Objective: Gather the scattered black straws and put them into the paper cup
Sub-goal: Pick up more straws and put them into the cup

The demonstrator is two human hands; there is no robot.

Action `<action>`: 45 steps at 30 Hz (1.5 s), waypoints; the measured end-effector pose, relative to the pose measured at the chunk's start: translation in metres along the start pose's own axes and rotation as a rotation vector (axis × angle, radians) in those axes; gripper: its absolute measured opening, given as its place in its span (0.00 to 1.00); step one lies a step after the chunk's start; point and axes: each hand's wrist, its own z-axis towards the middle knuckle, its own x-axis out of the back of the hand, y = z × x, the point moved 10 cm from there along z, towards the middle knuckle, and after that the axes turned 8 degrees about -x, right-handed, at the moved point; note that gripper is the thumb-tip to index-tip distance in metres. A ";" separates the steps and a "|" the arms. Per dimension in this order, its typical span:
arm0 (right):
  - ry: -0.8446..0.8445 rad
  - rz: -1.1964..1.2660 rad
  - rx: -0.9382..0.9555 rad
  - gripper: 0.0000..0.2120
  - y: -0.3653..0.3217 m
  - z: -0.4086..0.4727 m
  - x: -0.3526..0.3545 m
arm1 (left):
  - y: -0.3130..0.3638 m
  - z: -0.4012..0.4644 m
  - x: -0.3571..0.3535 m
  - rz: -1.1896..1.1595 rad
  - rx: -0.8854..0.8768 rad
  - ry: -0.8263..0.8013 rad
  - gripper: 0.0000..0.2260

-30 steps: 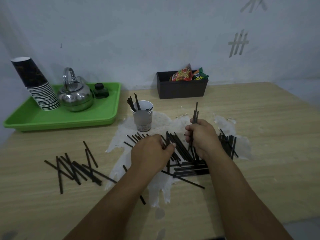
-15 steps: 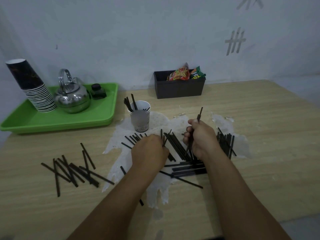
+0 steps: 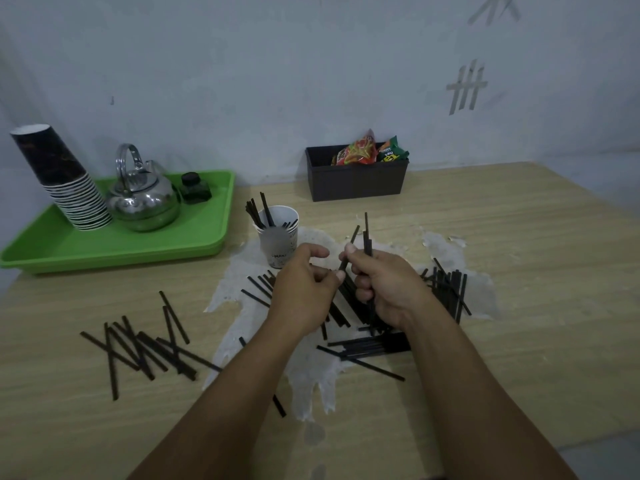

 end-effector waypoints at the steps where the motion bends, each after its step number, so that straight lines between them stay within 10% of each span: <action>1: -0.015 -0.001 0.002 0.12 0.000 0.000 -0.002 | 0.000 0.000 -0.002 -0.019 0.001 -0.013 0.14; 8: 0.171 0.110 0.021 0.11 -0.008 0.002 0.020 | 0.015 -0.003 0.033 0.485 -0.153 0.213 0.08; 18: 0.250 0.317 -0.015 0.12 0.000 0.000 0.029 | 0.011 -0.010 0.009 1.064 -0.141 0.064 0.23; 26: 0.258 0.308 -0.042 0.08 0.003 0.002 0.031 | 0.005 -0.007 0.012 0.987 -0.081 -0.014 0.07; 45: 0.150 0.182 -0.078 0.07 0.007 0.001 0.011 | 0.002 -0.013 0.035 0.505 -0.066 0.095 0.07</action>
